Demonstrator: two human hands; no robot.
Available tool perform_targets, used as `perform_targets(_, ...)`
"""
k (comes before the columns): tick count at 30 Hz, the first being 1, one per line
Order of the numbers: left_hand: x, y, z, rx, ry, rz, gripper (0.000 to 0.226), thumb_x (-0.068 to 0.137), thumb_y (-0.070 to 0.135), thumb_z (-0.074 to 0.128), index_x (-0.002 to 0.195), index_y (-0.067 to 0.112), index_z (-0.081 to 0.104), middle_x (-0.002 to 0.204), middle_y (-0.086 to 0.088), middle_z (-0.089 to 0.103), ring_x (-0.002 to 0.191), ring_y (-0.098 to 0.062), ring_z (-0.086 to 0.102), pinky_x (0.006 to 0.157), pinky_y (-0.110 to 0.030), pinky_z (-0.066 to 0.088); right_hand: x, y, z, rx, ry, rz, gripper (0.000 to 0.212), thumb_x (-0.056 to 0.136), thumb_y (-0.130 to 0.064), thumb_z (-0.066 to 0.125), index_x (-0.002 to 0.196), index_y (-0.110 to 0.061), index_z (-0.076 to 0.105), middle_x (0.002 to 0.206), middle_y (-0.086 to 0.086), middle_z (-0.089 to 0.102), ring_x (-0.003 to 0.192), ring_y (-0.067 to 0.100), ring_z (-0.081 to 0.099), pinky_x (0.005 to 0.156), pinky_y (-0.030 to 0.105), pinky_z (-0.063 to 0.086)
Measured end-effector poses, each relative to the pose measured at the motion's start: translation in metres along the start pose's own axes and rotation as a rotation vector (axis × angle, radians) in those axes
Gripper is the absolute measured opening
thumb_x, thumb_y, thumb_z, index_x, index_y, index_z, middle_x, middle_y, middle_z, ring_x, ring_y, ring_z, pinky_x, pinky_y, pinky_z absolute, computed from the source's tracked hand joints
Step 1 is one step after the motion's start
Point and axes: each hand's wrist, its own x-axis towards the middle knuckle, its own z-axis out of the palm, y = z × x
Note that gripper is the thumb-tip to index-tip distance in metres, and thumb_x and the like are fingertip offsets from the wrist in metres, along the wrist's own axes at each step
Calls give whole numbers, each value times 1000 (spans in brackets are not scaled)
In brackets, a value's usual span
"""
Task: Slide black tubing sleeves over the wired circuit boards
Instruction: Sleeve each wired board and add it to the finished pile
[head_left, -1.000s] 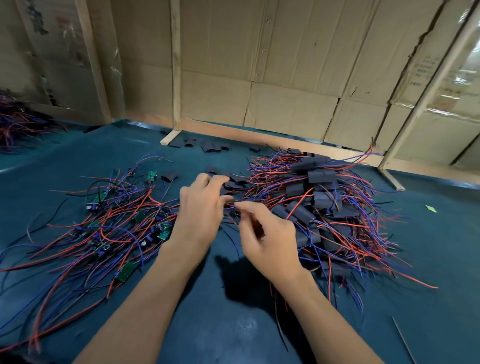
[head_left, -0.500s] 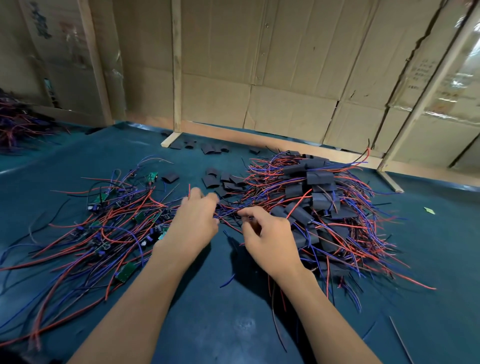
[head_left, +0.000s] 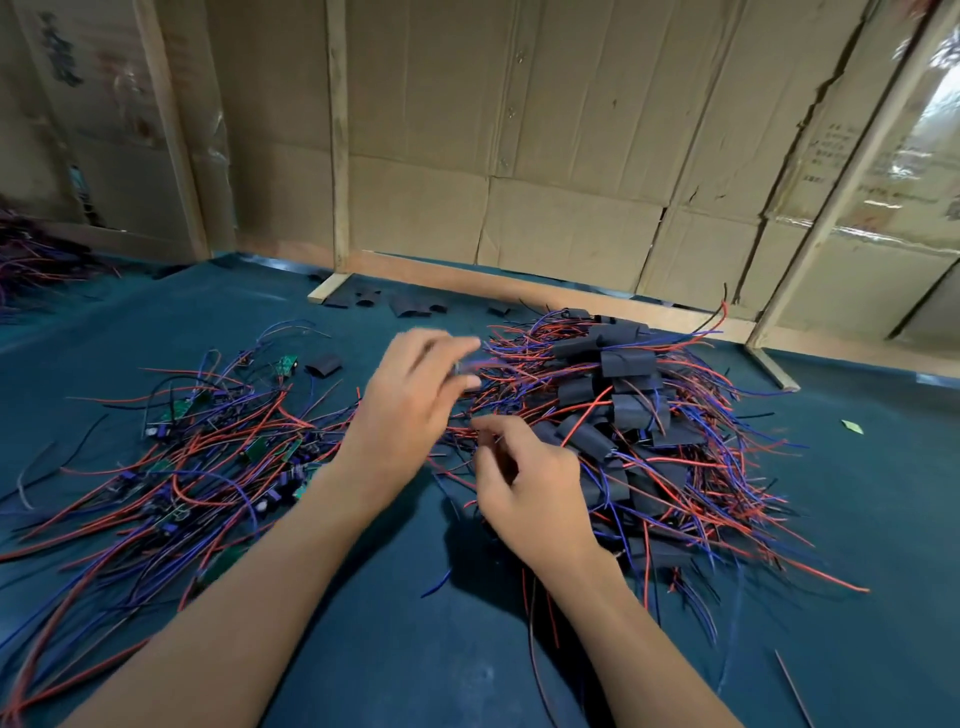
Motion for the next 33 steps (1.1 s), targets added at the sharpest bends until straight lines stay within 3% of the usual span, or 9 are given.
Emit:
perform_targets(5,-17,6,6,-79,40,118,27,87,0,75,114,-3,71,106,-17,62,100,-22,59,98,-16,42,-2,-1,6,109,80,14,18,95,-22,59,104,-17,73,74,-13,65,66,0,58,66,8,39)
perform_targets(11,-18,3,4,-99,23,160,23,91,-3,68,114,-1,71,110,-14,62,105,-22,59,99,-21,42,6,-6,7,443,127,359,47,94,-61,45,102,-22,71,72,-11,65,62,5,57,67,28,45)
perform_targets(17,-20,10,11,-214,-28,262,34,94,-6,59,124,6,67,118,-8,62,108,-18,60,98,-30,47,11,-15,-5,912,67,355,15,95,-35,64,97,-28,77,64,2,49,41,7,35,38,17,29)
perform_targets(20,-19,11,9,-213,4,242,40,91,-5,66,129,10,65,120,-8,63,108,-22,62,99,-36,48,14,-14,-7,1020,106,384,20,90,-29,68,93,-10,72,67,12,41,43,9,32,38,17,27)
perform_targets(23,-20,15,8,-160,6,196,49,87,-5,68,133,11,62,123,-7,59,111,-22,57,101,-35,45,13,-10,-4,985,125,396,16,93,-21,69,92,-6,68,62,17,33,38,11,28,39,17,23)
perform_targets(25,-20,13,6,-173,-15,109,48,88,-5,66,134,7,60,124,-11,56,112,-25,58,102,-36,46,13,-9,-2,949,140,376,6,95,-15,69,98,-10,71,65,19,41,39,11,36,38,17,27)
perform_targets(27,-20,9,2,-192,-27,43,32,94,1,62,126,5,66,114,-10,62,101,-25,64,91,-40,53,13,-11,0,922,176,342,8,94,-11,70,100,-14,73,71,15,49,42,10,43,38,19,31)
perform_targets(30,-20,5,-4,-235,-76,70,24,100,12,58,120,4,69,98,-7,64,79,-17,62,75,-39,54,13,-14,-2,894,230,305,8,94,-10,70,99,-15,74,81,17,55,44,11,49,38,20,35)
perform_targets(33,-17,5,-7,-190,-77,101,26,102,16,57,123,5,68,95,-9,62,77,-26,61,72,-42,53,15,-14,-8,859,245,300,11,96,-16,68,104,-9,71,70,7,65,40,15,46,40,21,38)
